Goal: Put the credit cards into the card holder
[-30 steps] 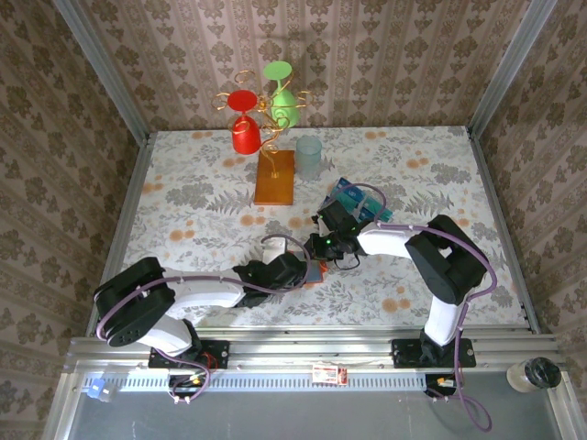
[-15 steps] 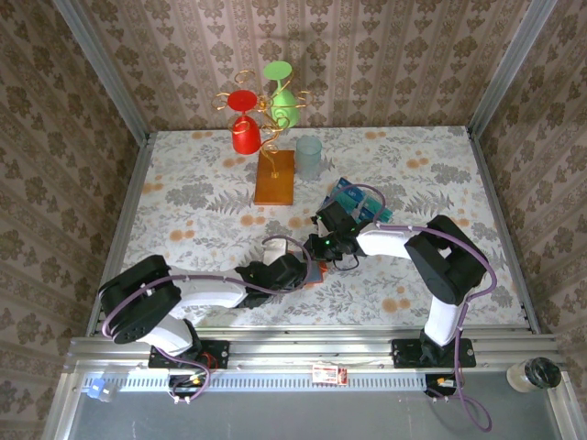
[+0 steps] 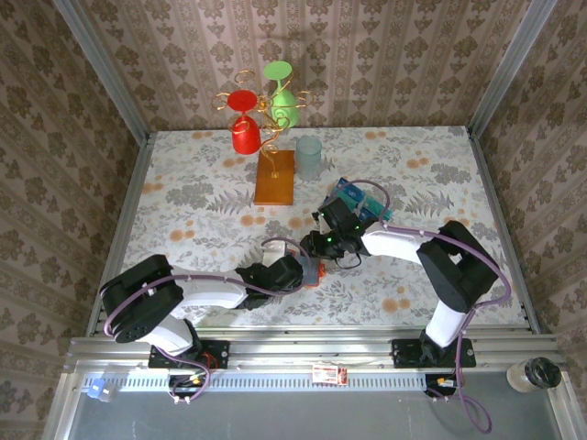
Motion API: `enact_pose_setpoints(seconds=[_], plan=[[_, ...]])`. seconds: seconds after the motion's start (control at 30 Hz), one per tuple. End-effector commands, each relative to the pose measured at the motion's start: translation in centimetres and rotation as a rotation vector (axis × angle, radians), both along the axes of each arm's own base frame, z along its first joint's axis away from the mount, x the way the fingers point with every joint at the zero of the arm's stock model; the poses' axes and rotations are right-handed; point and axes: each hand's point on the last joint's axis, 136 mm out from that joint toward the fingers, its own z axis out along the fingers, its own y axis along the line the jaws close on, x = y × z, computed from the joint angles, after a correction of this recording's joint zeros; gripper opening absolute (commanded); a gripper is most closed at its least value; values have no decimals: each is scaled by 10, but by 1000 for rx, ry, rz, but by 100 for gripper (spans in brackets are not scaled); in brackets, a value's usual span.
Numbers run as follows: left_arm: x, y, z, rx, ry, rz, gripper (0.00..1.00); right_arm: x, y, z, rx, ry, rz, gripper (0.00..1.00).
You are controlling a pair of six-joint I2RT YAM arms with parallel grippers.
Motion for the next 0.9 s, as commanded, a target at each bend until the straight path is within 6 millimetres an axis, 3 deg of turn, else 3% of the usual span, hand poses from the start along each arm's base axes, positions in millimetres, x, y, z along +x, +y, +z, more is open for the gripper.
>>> enact_pose_setpoints(seconds=[0.0, 0.53, 0.87], plan=[[-3, 13, -13, 40, 16, 23, 82, -6, -11, -3, -28, 14, -18, 38], [-4, 15, -15, 37, 19, 26, 82, -16, -12, -26, -6, 71, -40, 43], [-3, 15, -15, 34, 18, 29, 82, -16, -16, -11, -5, 37, -48, 43]])
